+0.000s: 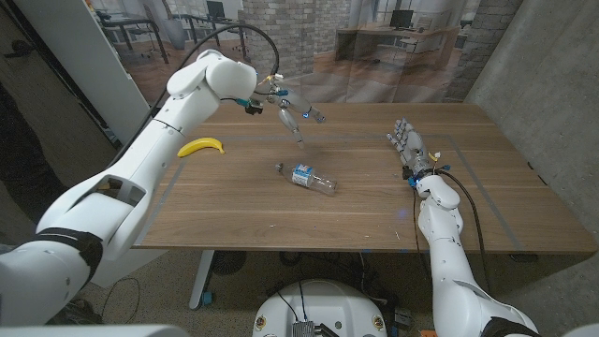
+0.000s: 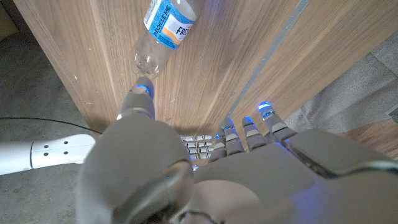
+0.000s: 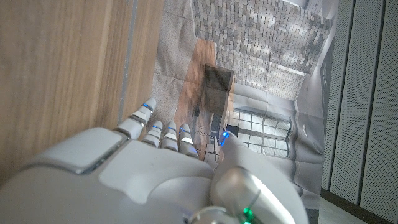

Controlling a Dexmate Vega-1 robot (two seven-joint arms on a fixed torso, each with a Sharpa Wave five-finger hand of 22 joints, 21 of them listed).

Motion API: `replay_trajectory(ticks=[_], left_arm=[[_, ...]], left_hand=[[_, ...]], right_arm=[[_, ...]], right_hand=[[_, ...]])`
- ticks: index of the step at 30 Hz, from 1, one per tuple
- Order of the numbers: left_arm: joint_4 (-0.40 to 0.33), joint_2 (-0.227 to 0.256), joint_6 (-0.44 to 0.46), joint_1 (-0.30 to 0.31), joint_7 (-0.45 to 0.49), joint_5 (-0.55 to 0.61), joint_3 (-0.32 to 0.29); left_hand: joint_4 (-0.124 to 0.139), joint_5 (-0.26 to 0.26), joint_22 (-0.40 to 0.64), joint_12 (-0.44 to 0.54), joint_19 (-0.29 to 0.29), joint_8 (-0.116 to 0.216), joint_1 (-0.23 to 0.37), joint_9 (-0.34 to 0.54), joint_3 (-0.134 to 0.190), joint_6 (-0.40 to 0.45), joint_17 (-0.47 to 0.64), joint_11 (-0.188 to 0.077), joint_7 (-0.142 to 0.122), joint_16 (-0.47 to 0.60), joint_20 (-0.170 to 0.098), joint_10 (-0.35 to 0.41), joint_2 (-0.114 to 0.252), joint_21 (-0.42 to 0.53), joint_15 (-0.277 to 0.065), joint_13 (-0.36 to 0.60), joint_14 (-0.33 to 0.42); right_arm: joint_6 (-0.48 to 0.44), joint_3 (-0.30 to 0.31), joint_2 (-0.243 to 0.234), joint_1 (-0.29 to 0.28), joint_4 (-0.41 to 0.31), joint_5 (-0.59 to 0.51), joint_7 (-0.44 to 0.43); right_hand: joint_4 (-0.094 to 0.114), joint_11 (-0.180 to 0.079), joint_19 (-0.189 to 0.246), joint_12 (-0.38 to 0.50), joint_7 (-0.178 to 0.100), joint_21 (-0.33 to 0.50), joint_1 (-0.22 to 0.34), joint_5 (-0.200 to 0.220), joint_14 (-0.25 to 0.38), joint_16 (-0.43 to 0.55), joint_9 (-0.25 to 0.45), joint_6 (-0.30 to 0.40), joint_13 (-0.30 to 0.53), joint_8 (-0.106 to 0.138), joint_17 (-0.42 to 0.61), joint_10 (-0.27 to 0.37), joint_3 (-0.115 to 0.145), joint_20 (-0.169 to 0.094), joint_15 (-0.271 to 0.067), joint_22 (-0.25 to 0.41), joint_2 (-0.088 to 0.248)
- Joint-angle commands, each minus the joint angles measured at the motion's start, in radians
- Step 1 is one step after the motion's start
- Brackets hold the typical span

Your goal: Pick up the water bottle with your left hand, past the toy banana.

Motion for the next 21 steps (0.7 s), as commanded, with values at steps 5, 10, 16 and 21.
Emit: replay_trajectory(ticks=[5, 10, 16, 21], left_arm=[[0.005, -0.009, -0.02, -0.01, -0.028, 0.029, 0.027], [-0.002, -0.009, -0.023, -0.008, -0.031, 0.039, 0.031], [-0.012, -0.009, -0.026, -0.002, -0.033, 0.052, 0.035], [-0.03, -0.007, -0.027, 0.006, -0.03, 0.075, 0.04]], left_hand=[[0.001, 0.009, 0.005, 0.005, 0.0, 0.007, 0.016, 0.004, -0.01, 0.016, 0.004, 0.002, 0.005, 0.006, 0.002, 0.013, -0.003, -0.007, 0.001, 0.003, 0.008], [0.002, 0.011, 0.005, 0.006, 0.001, 0.006, 0.018, 0.004, -0.016, 0.018, 0.004, 0.001, 0.005, 0.006, 0.004, 0.018, -0.004, -0.009, 0.001, 0.003, 0.011], [0.004, 0.014, 0.005, 0.007, 0.003, 0.008, 0.02, 0.004, -0.023, 0.027, 0.005, 0.004, 0.009, 0.007, 0.01, 0.022, -0.005, -0.011, -0.001, 0.004, 0.016], [0.004, 0.016, 0.005, 0.008, 0.005, 0.008, 0.021, 0.005, -0.028, 0.03, 0.005, 0.009, 0.012, 0.007, 0.011, 0.026, -0.005, -0.012, -0.001, 0.005, 0.018]], right_arm=[[0.01, 0.003, -0.002, 0.011, 0.018, 0.006, 0.003], [0.011, 0.002, -0.001, 0.011, 0.017, 0.006, 0.003], [0.01, 0.002, 0.0, 0.006, 0.008, 0.007, 0.002], [0.005, 0.004, 0.003, -0.004, -0.006, 0.009, 0.001]], right_hand=[[-0.003, 0.001, 0.009, 0.009, 0.003, 0.009, -0.011, 0.002, 0.004, 0.008, 0.003, 0.006, 0.004, 0.008, 0.003, 0.007, 0.006, -0.001, 0.002, 0.003, 0.001], [-0.003, 0.001, 0.009, 0.009, 0.003, 0.009, -0.012, 0.002, 0.004, 0.007, 0.003, 0.006, 0.004, 0.008, 0.003, 0.007, 0.006, -0.001, 0.001, 0.003, 0.001], [-0.003, 0.002, 0.009, 0.009, 0.003, 0.008, -0.013, 0.002, 0.004, 0.007, 0.003, 0.007, 0.004, 0.008, 0.003, 0.007, 0.007, -0.001, 0.001, 0.003, 0.001], [-0.002, 0.001, 0.009, 0.009, 0.002, 0.008, -0.014, 0.002, 0.004, 0.007, 0.003, 0.007, 0.004, 0.008, 0.003, 0.007, 0.007, -0.002, 0.0, 0.003, 0.001]])
